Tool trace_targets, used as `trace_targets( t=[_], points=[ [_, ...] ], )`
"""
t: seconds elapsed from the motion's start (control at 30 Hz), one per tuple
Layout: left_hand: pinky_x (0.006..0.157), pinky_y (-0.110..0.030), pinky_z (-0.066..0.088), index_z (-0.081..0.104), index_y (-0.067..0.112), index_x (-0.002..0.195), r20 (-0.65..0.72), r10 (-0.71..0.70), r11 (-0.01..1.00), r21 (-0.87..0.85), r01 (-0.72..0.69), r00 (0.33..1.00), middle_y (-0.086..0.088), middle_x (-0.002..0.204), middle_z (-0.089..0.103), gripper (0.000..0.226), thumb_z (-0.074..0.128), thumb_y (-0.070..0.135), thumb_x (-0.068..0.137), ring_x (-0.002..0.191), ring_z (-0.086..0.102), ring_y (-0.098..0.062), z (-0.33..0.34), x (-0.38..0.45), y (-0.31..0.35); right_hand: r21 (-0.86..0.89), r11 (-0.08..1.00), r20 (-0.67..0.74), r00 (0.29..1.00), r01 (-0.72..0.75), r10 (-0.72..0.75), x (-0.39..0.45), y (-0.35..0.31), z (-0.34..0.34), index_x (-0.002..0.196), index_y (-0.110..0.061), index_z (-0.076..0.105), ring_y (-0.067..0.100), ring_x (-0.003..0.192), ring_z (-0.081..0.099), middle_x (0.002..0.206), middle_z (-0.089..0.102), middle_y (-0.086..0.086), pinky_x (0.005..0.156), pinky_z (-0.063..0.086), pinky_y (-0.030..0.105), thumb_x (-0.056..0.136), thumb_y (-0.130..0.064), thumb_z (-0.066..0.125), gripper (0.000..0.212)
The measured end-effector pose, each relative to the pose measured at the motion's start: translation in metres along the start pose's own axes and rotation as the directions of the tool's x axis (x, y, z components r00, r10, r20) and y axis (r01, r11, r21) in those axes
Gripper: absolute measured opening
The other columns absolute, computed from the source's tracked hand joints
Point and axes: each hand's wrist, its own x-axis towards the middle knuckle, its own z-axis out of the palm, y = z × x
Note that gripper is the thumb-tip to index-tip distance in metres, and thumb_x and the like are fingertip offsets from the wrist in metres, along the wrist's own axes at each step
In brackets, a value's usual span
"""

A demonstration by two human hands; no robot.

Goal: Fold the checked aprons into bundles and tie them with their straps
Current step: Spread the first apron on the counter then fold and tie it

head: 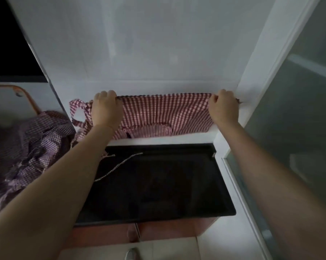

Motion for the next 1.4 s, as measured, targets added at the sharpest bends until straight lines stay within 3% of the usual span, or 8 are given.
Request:
trace_targets(
  t=[0.23, 0.33, 0.43, 0.5, 0.67, 0.83, 1.0, 1.4],
  points=[
    [0.065, -0.043, 0.049, 0.067, -0.006, 0.069, 0.351, -0.09, 0.996, 0.012, 0.092, 0.932, -0.025, 0.072, 0.063, 0.041, 0.041, 0.023, 0.081, 0.074, 0.06, -0.041, 0.067, -0.149, -0.038, -0.129, 0.972, 0.287, 0.931, -0.196, 0.226, -0.127, 0.077, 0.076, 0.087, 0.005, 0.066, 0.036, 0.078, 0.06, 0.086, 0.066, 0.023, 0.065, 0.042, 0.036, 0.094, -0.023, 0.044, 0.036],
    [0.072, -0.037, 0.045, 0.07, -0.001, 0.085, 0.641, -0.307, 0.949, 0.151, 0.277, 0.704, -0.018, 0.086, 0.065, 0.038, 0.045, 0.027, 0.092, 0.082, 0.058, -0.034, 0.092, -0.203, -0.048, -0.163, 0.951, 0.467, 0.829, -0.261, 0.308, -0.181, 0.112, 0.1, 0.073, -0.001, 0.059, 0.033, 0.075, 0.06, 0.077, 0.062, 0.017, 0.06, 0.038, 0.031, 0.092, -0.021, 0.048, 0.03],
    [0.078, -0.033, 0.041, 0.063, 0.003, 0.107, 0.877, -0.305, 0.952, 0.283, 0.113, 0.37, -0.014, 0.103, 0.061, 0.044, 0.033, 0.035, 0.101, 0.091, 0.053, -0.029, 0.112, -0.241, -0.053, -0.221, 0.927, 0.61, 0.699, -0.301, 0.373, -0.223, 0.14, 0.118, 0.063, -0.009, 0.045, 0.028, 0.07, 0.055, 0.068, 0.051, 0.009, 0.056, 0.035, 0.028, 0.092, -0.016, 0.051, 0.029],
    [0.09, -0.038, 0.046, 0.062, 0.004, 0.114, 0.911, -0.311, 0.949, 0.313, 0.036, 0.272, -0.015, 0.116, 0.061, 0.045, 0.031, 0.034, 0.104, 0.107, 0.056, -0.031, 0.121, -0.255, -0.05, -0.261, 0.918, 0.668, 0.631, -0.298, 0.395, -0.239, 0.15, 0.126, 0.071, -0.01, 0.05, 0.029, 0.08, 0.057, 0.076, 0.054, 0.009, 0.066, 0.046, 0.032, 0.092, -0.015, 0.053, 0.021],
    [0.076, -0.034, 0.048, 0.061, 0.011, 0.102, 0.863, -0.428, 0.891, 0.453, -0.035, 0.269, -0.004, 0.099, 0.061, 0.039, 0.039, 0.043, 0.1, 0.087, 0.056, -0.021, 0.136, -0.255, -0.047, -0.504, 0.858, 0.74, 0.462, -0.102, 0.49, -0.243, 0.154, 0.133, 0.101, -0.005, 0.061, 0.031, 0.104, 0.059, 0.108, 0.061, 0.012, 0.093, 0.048, 0.041, 0.096, -0.023, 0.055, 0.019],
    [0.08, -0.036, 0.048, 0.062, 0.017, 0.121, 0.812, -0.299, 0.875, 0.442, -0.195, 0.501, -0.008, 0.121, 0.056, 0.044, 0.051, 0.05, 0.093, 0.111, 0.052, -0.023, 0.149, -0.25, -0.023, -0.463, 0.884, 0.707, 0.629, 0.066, 0.324, -0.238, 0.142, 0.148, 0.123, -0.013, 0.055, 0.028, 0.108, 0.059, 0.125, 0.059, 0.011, 0.09, 0.05, 0.038, 0.097, -0.029, 0.059, 0.031],
    [0.109, -0.066, 0.027, -0.009, 0.044, 0.154, 0.941, -0.303, 0.927, 0.328, -0.18, 0.153, -0.01, 0.163, -0.019, 0.12, 0.074, 0.067, 0.07, 0.147, -0.006, -0.048, 0.175, -0.273, -0.016, -0.42, 0.903, 0.865, 0.339, 0.086, 0.37, -0.255, 0.155, 0.175, 0.151, -0.039, 0.001, 0.049, 0.147, 0.006, 0.163, -0.004, 0.012, 0.112, 0.025, 0.065, 0.072, -0.066, 0.074, 0.111],
    [0.112, -0.068, 0.021, -0.019, 0.045, 0.151, 0.939, -0.301, 0.922, 0.332, -0.2, 0.168, -0.011, 0.161, -0.026, 0.133, 0.075, 0.074, 0.062, 0.146, -0.013, -0.049, 0.205, -0.259, -0.012, -0.39, 0.917, 0.865, 0.376, 0.087, 0.333, -0.23, 0.179, 0.184, 0.155, -0.036, -0.008, 0.046, 0.149, -0.005, 0.164, -0.015, 0.008, 0.116, 0.019, 0.064, 0.071, -0.071, 0.071, 0.12]
  ],
)
